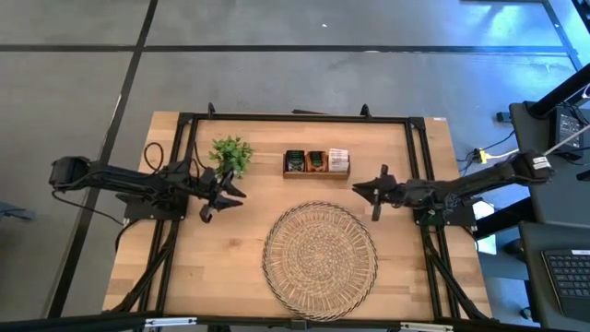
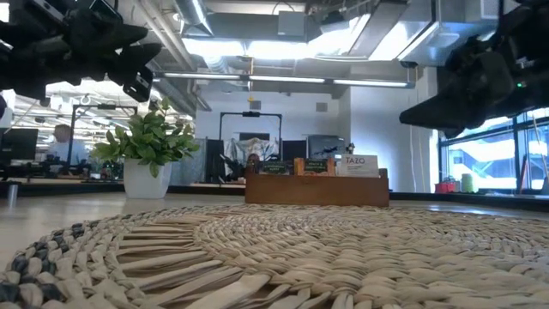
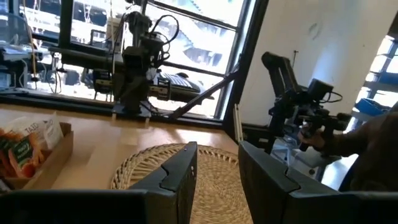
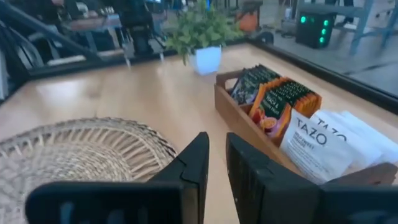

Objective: Pick & Place Tea
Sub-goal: Return to home position

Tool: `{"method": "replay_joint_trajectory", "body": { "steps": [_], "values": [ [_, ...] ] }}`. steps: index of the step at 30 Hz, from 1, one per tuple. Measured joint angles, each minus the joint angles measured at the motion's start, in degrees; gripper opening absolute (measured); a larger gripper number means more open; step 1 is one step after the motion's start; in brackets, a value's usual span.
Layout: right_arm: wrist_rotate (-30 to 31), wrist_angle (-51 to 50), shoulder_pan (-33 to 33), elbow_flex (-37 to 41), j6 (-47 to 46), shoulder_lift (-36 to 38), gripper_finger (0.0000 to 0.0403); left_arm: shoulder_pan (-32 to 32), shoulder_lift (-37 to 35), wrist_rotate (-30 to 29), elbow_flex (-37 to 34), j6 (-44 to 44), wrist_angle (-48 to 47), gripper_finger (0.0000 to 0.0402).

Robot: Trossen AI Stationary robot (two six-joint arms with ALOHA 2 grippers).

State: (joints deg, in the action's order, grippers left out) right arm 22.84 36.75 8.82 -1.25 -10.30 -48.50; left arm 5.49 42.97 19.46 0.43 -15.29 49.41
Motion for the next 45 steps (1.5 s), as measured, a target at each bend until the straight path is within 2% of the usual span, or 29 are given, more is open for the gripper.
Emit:
{"method": "replay_joint_trajectory", "body": {
  "steps": [6,12,19,27,36,45],
  "values": [
    [2.7,-5.8,0.4,0.9,-0.1,8.2,0.0058,1.5,-4.1,-0.2,0.0,0.0,-5.5,0.0114],
    [4.7,-12.9,0.5,0.9,-1.6,14.5,0.0058,2.6,-12.9,-0.3,0.0,0.9,-14.7,0.0114],
    [13.5,-20.7,3.0,0.9,-3.0,21.2,0.0058,2.6,-24.0,-2.9,0.0,2.5,-25.4,0.0114],
    [18.0,-26.9,7.6,0.9,-3.4,27.5,0.0058,2.6,-33.0,-4.9,0.0,3.1,-34.6,0.0114],
    [17.2,-32.2,10.6,0.9,0.0,34.8,0.0058,2.6,-40.9,-5.0,0.0,4.6,-41.7,0.0114],
    [9.9,-32.2,10.6,0.9,6.5,39.4,0.0058,2.6,-42.9,-6.1,0.0,4.6,-45.0,0.0114]
  ]
}}
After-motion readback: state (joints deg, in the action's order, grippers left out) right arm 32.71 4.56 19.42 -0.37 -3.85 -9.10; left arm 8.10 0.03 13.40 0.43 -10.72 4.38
